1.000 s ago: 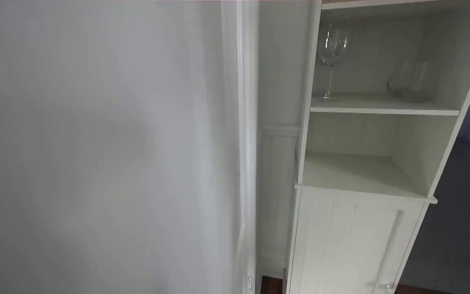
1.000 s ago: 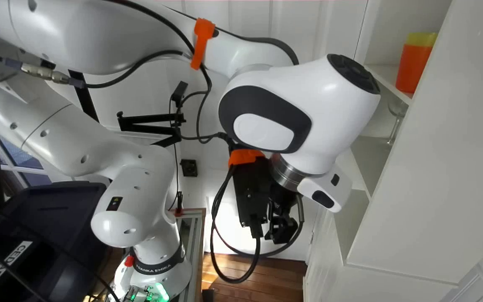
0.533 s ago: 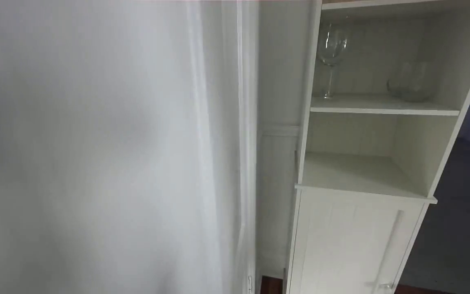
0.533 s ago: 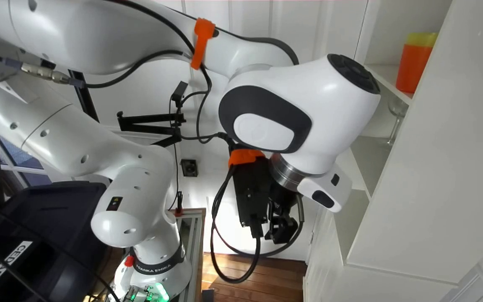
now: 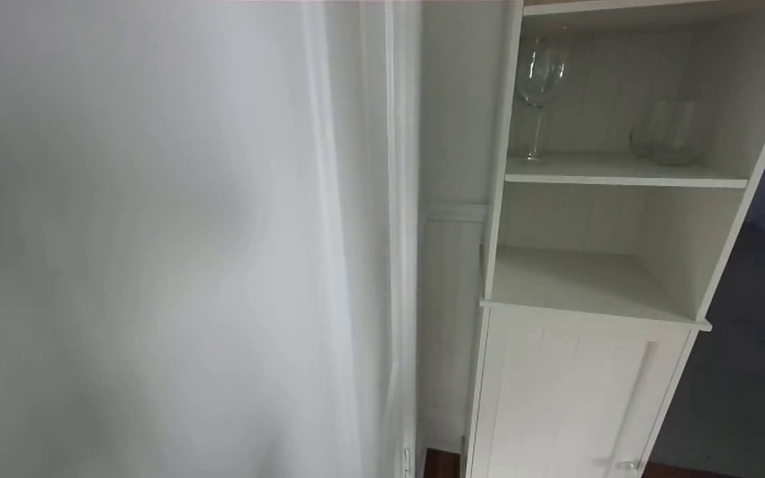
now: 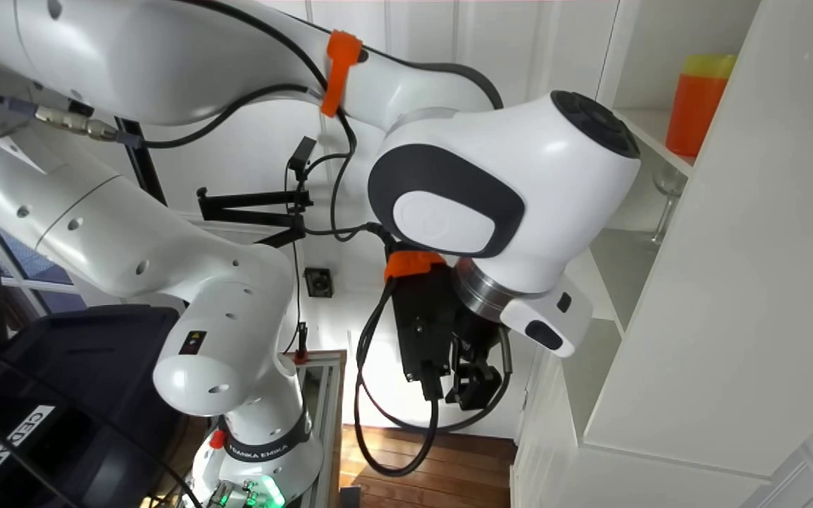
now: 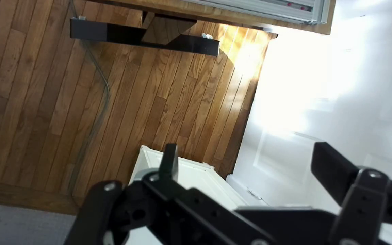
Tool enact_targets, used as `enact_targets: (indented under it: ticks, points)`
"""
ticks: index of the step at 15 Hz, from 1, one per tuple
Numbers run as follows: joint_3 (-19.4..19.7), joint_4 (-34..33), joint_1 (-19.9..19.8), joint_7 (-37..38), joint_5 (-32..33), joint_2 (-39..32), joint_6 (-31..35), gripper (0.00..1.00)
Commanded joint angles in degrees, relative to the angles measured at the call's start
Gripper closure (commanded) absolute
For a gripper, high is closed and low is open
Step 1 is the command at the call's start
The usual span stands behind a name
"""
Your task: Place the plastic cups on the top shelf
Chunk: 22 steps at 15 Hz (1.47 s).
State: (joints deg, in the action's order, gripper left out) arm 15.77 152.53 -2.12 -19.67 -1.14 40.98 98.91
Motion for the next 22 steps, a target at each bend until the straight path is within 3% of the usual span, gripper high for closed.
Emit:
enact_targets:
  ticks: [1, 5, 13, 14, 17, 22]
  points:
    - [-0.9, -0.1, -1.0, -0.5, -0.5, -0.2, -0.2, 0.00]
    - [-0.9, -0.1, -1.0, -0.5, -0.5, -0.2, -0.2, 0.00]
    - [-10.6, 5.8, 7.2, 1.3, -14.0, 21.5, -2.1, 0.00]
    - [-9.0, 3.2, 5.9, 0.4, -11.1, 13.0, -1.2, 0.00]
    - [-10.5, 4.1, 7.7, 1.5, -12.3, 19.3, -2.0, 0.00]
    - [-10.4, 5.0, 7.8, 1.5, -12.3, 20.3, -2.0, 0.00]
